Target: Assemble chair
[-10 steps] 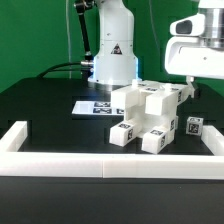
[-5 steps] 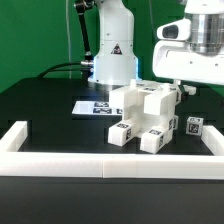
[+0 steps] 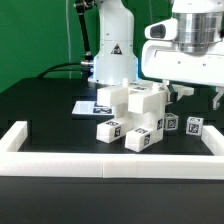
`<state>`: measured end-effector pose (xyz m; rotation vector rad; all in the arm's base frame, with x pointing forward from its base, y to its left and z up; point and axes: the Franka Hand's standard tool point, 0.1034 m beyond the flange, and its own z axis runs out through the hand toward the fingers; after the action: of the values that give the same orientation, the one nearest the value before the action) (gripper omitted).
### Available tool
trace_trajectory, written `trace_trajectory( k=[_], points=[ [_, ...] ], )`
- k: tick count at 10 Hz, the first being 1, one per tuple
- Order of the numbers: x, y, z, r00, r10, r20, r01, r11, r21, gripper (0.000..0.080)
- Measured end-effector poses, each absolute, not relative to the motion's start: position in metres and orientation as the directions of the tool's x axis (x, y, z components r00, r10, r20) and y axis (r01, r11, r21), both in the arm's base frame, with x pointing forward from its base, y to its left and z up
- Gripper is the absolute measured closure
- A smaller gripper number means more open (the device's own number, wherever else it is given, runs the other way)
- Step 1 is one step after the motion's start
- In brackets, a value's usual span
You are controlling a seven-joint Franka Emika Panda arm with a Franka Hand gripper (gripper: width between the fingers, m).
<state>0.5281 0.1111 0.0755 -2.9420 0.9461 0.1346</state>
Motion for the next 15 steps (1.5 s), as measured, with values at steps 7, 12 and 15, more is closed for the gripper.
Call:
trace_trajectory(
  k=[7, 12, 15],
  points=[
    [0.531, 0.133, 0.081, 0.786, -0.611, -0.094, -0.616, -0.787, -0.027, 0.0151],
    [0.524, 0.138, 0.077, 0.776, -0.623, -0.095, -0.628, -0.778, -0.021, 0.0151],
    [0.508, 0.145, 0.068, 0.784, -0.610, -0.110, -0.614, -0.789, -0.001, 0.0151]
  ],
)
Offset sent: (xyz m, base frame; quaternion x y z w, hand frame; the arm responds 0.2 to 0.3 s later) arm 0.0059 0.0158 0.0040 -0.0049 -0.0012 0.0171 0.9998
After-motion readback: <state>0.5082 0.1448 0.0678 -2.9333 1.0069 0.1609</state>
